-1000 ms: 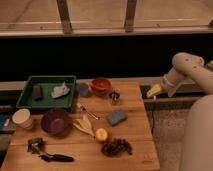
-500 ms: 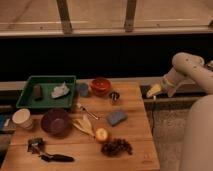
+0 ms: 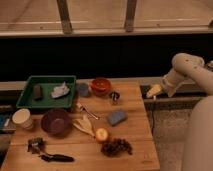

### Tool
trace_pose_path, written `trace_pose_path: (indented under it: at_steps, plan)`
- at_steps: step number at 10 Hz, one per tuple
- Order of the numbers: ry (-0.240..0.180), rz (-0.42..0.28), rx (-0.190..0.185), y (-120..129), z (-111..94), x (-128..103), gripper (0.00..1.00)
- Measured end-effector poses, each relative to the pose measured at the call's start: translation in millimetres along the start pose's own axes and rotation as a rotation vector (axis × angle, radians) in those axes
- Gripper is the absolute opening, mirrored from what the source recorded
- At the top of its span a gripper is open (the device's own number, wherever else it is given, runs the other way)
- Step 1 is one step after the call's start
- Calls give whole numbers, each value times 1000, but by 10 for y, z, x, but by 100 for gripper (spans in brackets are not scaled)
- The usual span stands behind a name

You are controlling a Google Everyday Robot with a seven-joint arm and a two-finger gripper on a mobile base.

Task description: Place grapes in purple bowl

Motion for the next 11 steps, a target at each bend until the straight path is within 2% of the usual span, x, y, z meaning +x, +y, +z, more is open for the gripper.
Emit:
trace_pose_path:
  at_steps: [2,5,7,9,11]
  plan:
    - [-30,-37,-3,148,-8,273,80]
    - [-34,-82,3,449,132,818,80]
    - [-27,-129,16,703,207,1086,80]
    - [9,-230,33,1088,312,1327,80]
    - [25,-266,42,1195,342,1432,80]
